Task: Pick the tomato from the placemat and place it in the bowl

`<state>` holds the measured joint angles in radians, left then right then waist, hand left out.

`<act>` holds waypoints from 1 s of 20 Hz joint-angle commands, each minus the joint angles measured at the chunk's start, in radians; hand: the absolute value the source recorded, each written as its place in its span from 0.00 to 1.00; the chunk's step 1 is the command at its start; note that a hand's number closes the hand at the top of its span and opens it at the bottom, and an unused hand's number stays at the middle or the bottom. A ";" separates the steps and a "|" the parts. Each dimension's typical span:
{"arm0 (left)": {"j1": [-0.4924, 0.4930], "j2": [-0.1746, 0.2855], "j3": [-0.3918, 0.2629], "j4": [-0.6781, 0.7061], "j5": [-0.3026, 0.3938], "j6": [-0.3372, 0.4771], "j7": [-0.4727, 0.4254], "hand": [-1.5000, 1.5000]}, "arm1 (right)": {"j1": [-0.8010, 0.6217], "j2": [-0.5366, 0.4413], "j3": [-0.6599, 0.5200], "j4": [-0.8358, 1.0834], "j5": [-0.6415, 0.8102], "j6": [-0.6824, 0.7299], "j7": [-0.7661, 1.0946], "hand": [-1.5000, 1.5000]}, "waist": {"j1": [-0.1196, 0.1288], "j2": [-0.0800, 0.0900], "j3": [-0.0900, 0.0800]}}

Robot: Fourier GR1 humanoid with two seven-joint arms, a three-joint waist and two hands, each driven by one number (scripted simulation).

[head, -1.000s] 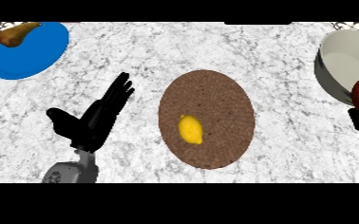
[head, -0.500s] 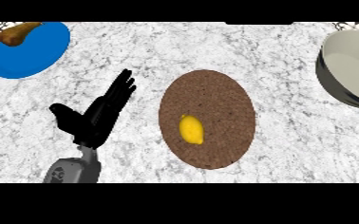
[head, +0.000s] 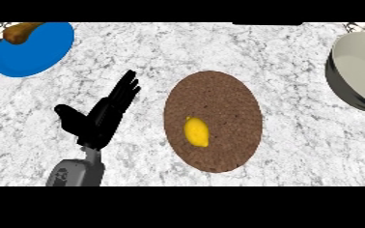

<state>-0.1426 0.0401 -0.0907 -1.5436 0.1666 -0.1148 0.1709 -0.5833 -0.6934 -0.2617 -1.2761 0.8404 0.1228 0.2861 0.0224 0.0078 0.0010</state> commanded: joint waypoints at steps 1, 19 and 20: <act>0.012 -0.005 0.001 0.021 -0.002 -0.011 -0.033 0.50 | -0.046 0.012 0.020 0.272 0.093 -0.182 -0.124 1.00 | 0.012 0.004 0.000; 0.033 0.027 0.017 -0.021 0.031 -0.045 0.000 0.50 | -0.261 -0.008 -0.292 0.824 -0.155 -0.298 -0.404 0.00 | 0.013 0.005 0.004; 0.009 -0.017 -0.020 0.001 -0.016 0.001 -0.007 0.50 | -0.296 0.003 -0.332 0.805 -0.203 -0.305 -0.426 0.00 | 0.003 0.005 0.005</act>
<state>-0.1394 0.0332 -0.1021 -1.5530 0.1630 -0.1231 0.1728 -0.8503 -0.7063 -0.4739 -0.4687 0.7659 -0.1375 -0.0489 0.0386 0.0165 0.0049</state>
